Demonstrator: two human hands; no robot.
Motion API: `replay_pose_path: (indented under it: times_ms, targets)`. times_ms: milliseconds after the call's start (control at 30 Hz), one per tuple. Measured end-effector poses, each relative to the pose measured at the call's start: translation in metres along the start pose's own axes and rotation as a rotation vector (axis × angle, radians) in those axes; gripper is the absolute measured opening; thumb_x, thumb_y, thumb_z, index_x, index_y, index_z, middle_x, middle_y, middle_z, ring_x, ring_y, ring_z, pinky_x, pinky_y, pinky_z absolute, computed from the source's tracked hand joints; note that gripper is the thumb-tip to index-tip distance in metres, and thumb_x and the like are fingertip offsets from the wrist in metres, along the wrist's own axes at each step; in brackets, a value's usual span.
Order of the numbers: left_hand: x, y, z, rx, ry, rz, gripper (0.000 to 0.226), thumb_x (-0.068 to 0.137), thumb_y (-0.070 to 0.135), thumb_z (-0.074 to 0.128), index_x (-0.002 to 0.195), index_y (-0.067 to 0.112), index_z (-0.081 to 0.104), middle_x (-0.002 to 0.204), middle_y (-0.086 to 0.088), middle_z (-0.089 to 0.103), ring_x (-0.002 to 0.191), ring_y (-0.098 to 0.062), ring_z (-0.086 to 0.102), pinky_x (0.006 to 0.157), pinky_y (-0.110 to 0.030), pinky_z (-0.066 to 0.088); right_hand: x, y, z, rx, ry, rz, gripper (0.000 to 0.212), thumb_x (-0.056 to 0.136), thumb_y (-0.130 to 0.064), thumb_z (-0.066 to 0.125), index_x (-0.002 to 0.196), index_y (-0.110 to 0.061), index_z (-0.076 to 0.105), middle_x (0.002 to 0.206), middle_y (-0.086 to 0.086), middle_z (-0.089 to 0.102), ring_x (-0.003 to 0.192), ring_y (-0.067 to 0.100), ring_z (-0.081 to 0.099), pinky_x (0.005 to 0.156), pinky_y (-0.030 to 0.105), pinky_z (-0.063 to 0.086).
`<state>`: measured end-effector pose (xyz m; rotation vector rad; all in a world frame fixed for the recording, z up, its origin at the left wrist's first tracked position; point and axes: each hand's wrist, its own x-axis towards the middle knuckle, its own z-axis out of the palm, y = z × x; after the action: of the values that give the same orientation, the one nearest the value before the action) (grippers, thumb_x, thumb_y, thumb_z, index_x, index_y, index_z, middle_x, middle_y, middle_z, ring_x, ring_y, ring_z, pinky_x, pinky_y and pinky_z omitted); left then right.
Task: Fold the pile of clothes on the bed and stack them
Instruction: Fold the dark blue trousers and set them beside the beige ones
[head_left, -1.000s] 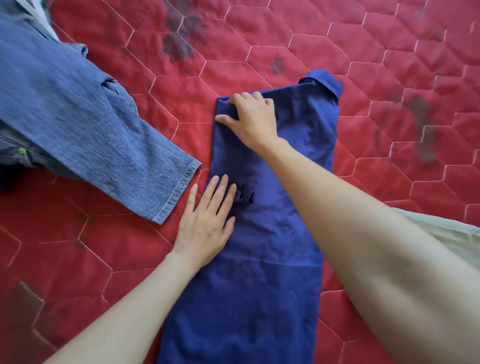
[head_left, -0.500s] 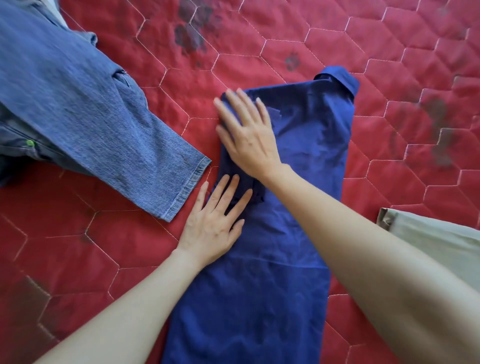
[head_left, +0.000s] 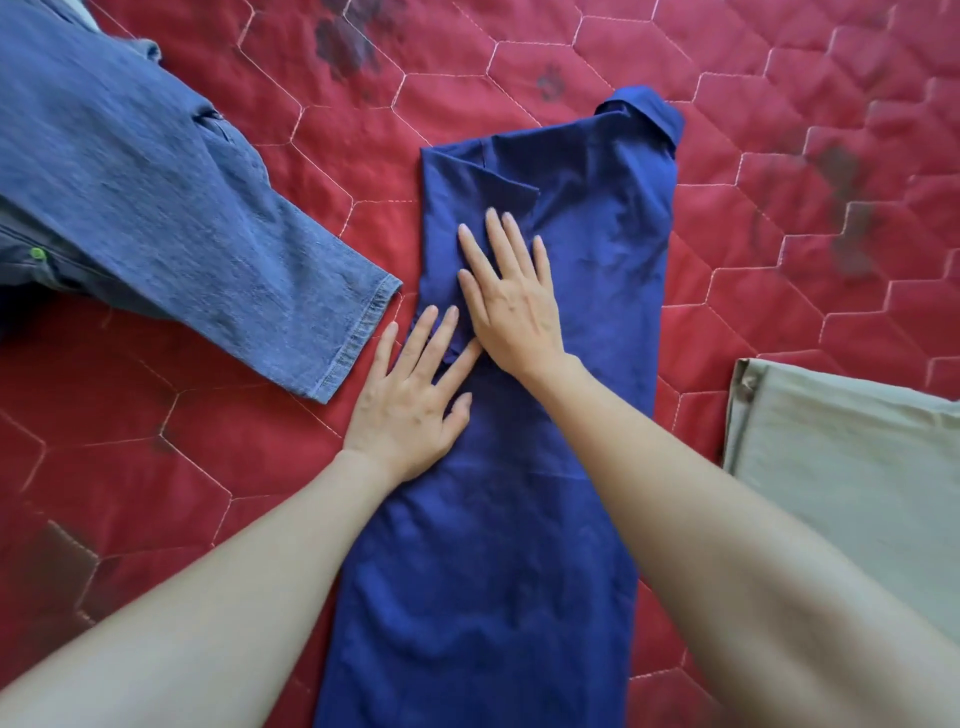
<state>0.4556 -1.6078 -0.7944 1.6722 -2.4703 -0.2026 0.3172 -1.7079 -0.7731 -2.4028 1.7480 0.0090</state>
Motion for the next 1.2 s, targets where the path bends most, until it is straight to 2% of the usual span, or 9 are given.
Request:
replay_pose_path:
  times_ms: [100, 300, 467, 600, 733, 867, 1000, 1067, 1200]
  targets:
    - [0.0, 0.001, -0.003, 0.021, -0.044, 0.0, 0.058, 0.092, 0.038, 0.04, 0.148, 0.02, 0.038, 0.157, -0.014, 0.026, 0.146, -0.03, 0.022, 0.115, -0.056, 0.02, -0.014, 0.008, 0.001, -0.008, -0.023, 0.073, 0.051, 0.105, -0.035, 0.023, 0.154, -0.024, 0.015, 0.162, 0.006, 0.009, 0.15, 0.02, 0.004, 0.12, 0.041, 0.004]
    - [-0.015, 0.016, -0.014, 0.136, -0.135, -0.038, 0.063, 0.096, 0.038, 0.034, 0.152, 0.014, 0.022, 0.161, -0.013, 0.013, 0.149, -0.027, 0.01, 0.115, -0.06, 0.008, -0.067, 0.01, -0.01, 0.009, 0.059, 0.265, 0.052, 0.105, -0.037, 0.022, 0.154, -0.022, 0.016, 0.161, 0.009, 0.01, 0.149, 0.024, 0.006, 0.119, 0.044, 0.008]
    - [-0.123, 0.055, -0.014, 0.094, -0.139, 0.038, 0.059, 0.096, 0.037, 0.029, 0.15, 0.011, 0.032, 0.158, -0.013, 0.024, 0.146, -0.029, 0.023, 0.115, -0.057, 0.018, -0.194, -0.004, 0.014, 0.013, -0.063, 0.158, 0.052, 0.104, -0.036, 0.027, 0.153, -0.021, 0.021, 0.161, 0.011, 0.013, 0.149, 0.026, 0.009, 0.119, 0.049, 0.009]
    - [-0.231, 0.078, -0.008, 0.075, -0.165, -0.015, 0.059, 0.097, 0.037, 0.03, 0.151, 0.014, 0.028, 0.159, -0.013, 0.02, 0.147, -0.03, 0.018, 0.116, -0.056, 0.019, -0.302, -0.03, 0.036, 0.039, -0.03, 0.132, 0.051, 0.101, -0.034, 0.032, 0.15, -0.02, 0.032, 0.158, 0.01, 0.024, 0.147, 0.029, 0.018, 0.118, 0.053, 0.018]
    - [-0.317, 0.096, -0.011, 0.049, -0.189, -0.022, 0.06, 0.096, 0.037, 0.033, 0.151, 0.015, 0.024, 0.16, -0.012, 0.016, 0.148, -0.03, 0.015, 0.115, -0.057, 0.018, -0.402, -0.057, 0.048, 0.065, -0.037, 0.094, 0.051, 0.101, -0.034, 0.034, 0.15, -0.02, 0.033, 0.158, 0.011, 0.023, 0.148, 0.029, 0.016, 0.118, 0.052, 0.018]
    - [-0.374, 0.103, -0.015, 0.037, -0.224, 0.029, 0.067, 0.093, 0.047, 0.035, 0.151, 0.015, 0.024, 0.16, -0.013, 0.016, 0.148, -0.03, 0.015, 0.115, -0.057, 0.017, -0.476, -0.074, 0.055, 0.076, -0.062, 0.039, 0.056, 0.1, -0.045, 0.038, 0.15, -0.021, 0.033, 0.159, 0.009, 0.021, 0.148, 0.027, 0.015, 0.118, 0.052, 0.016]
    - [-0.392, 0.095, -0.022, 0.061, -0.219, 0.173, 0.077, 0.087, 0.061, 0.043, 0.148, 0.015, 0.036, 0.157, -0.017, 0.024, 0.145, -0.033, 0.024, 0.113, -0.061, 0.02, -0.528, -0.082, 0.059, 0.054, -0.08, -0.041, 0.069, 0.093, -0.059, 0.045, 0.149, -0.021, 0.036, 0.158, 0.012, 0.023, 0.147, 0.03, 0.017, 0.117, 0.055, 0.017]
    - [-0.388, 0.089, -0.027, 0.1, -0.165, 0.225, 0.067, 0.089, 0.054, 0.046, 0.143, 0.014, 0.046, 0.153, -0.017, 0.034, 0.14, -0.035, 0.034, 0.11, -0.063, 0.024, -0.543, -0.082, 0.059, 0.018, -0.063, -0.074, 0.065, 0.091, -0.052, 0.052, 0.146, -0.018, 0.041, 0.155, 0.013, 0.03, 0.145, 0.034, 0.023, 0.114, 0.059, 0.023]
    - [-0.367, 0.081, -0.036, 0.155, -0.018, 0.347, 0.043, 0.09, 0.025, 0.053, 0.13, 0.01, 0.06, 0.137, -0.015, 0.055, 0.123, -0.039, 0.054, 0.103, -0.063, 0.036, -0.54, -0.086, 0.051, -0.036, 0.107, -0.088, 0.048, 0.085, -0.015, 0.057, 0.133, -0.012, 0.058, 0.138, 0.015, 0.054, 0.13, 0.039, 0.048, 0.1, 0.059, 0.041]
